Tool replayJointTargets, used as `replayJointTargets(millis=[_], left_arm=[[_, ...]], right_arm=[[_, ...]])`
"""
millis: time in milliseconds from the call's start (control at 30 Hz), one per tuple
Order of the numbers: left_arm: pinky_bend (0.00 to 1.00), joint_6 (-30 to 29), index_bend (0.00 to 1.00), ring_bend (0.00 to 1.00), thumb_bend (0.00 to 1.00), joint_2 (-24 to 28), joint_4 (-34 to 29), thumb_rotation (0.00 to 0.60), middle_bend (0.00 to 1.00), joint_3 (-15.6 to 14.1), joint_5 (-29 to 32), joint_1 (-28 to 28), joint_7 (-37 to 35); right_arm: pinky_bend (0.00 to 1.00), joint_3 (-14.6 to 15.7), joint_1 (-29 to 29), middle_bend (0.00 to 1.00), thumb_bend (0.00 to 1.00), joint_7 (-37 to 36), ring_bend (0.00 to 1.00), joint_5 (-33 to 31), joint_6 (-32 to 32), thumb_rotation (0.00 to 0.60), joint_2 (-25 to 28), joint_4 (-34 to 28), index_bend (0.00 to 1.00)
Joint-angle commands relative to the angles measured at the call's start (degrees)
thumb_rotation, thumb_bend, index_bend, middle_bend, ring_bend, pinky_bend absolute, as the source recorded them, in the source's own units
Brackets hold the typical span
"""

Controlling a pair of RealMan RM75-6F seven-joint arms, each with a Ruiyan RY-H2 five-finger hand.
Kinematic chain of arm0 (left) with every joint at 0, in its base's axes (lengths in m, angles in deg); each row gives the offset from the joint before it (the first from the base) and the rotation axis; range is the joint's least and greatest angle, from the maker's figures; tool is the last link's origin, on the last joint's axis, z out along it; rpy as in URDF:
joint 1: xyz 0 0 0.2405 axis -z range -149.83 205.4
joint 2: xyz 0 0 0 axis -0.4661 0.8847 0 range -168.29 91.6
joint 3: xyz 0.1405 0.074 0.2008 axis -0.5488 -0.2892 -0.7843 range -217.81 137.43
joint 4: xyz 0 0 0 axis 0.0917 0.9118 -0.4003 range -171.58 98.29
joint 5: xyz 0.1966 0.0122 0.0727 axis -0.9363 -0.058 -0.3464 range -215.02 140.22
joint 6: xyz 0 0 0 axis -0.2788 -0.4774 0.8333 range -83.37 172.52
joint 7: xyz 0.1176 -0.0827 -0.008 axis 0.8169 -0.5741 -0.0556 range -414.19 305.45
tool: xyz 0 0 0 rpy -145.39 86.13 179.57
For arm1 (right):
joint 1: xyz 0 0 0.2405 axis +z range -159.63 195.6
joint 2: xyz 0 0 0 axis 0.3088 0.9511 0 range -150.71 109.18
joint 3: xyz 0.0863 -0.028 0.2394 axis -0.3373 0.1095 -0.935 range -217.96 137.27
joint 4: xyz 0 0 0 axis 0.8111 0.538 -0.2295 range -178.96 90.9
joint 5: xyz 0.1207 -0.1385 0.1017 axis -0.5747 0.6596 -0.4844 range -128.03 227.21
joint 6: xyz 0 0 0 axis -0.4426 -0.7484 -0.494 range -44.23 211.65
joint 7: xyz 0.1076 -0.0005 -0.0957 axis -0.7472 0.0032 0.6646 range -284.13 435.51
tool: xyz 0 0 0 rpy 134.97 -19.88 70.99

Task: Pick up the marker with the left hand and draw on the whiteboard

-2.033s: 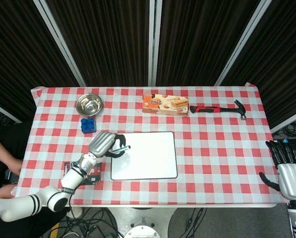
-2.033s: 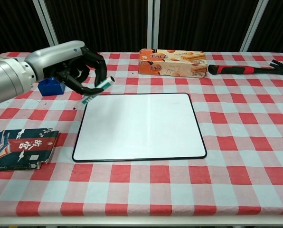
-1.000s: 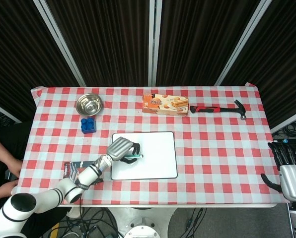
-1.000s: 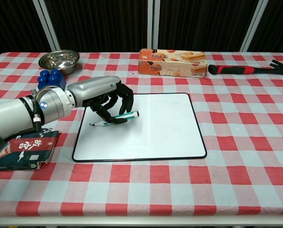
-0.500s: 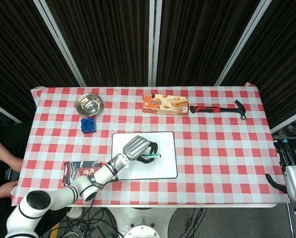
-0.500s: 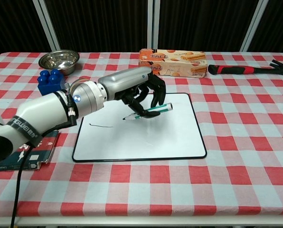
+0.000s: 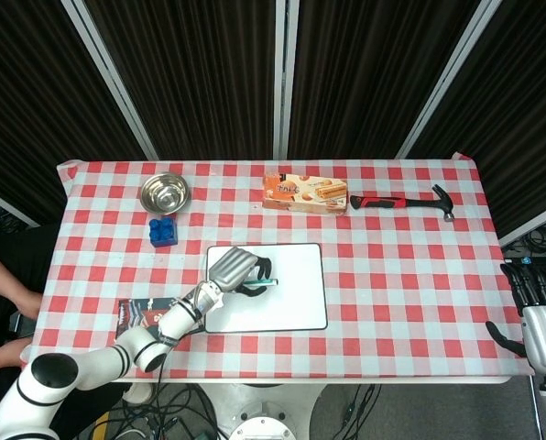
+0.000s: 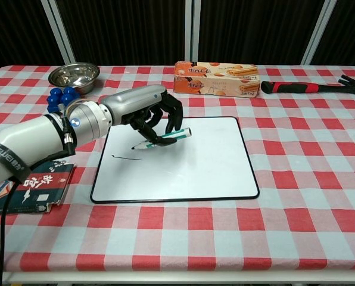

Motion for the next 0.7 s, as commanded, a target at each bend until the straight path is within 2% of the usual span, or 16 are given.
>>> replayJointTargets(millis=[33, 467, 600, 700], left_arm=[[0.96, 0.3, 0.56, 0.74, 0.35, -0.21, 0.41, 0.6, 0.58, -0.06, 0.33, -0.19, -0.28], [0.96, 0.98, 0.56, 0.73, 0.35, -1.14, 2.15, 0.6, 0.58, -0.06, 1.06, -0.59, -1.72], [0.96, 0.62, 0.55, 0.73, 0.35, -0.44, 0.33, 0.6, 0.58, -0.3, 1.37, -1.44, -1.17], [0.96, 0.76, 0.55, 0.73, 0.35, 1.17, -3.77, 0.6, 0.58, -0.63, 2.02, -2.46, 0.0]], right_arm=[[0.0, 0.02, 0.04, 0.08, 0.14, 0.1, 0.0, 0.02, 0.09, 0.6, 0.0, -0.06, 0.0], [0.0, 0.07, 0.04, 0.08, 0.14, 0.13, 0.0, -0.05, 0.29, 0.6, -0.04, -0.05, 0.0], [0.0, 0.13, 0.1, 0.08, 0.14, -0.08, 0.0, 0.18, 0.32, 0.6, -0.06, 0.04, 0.0], [0.0, 0.16, 0.24, 0.08, 0.14, -0.3, 0.0, 0.36, 0.48, 0.6, -0.11, 0.17, 0.0]])
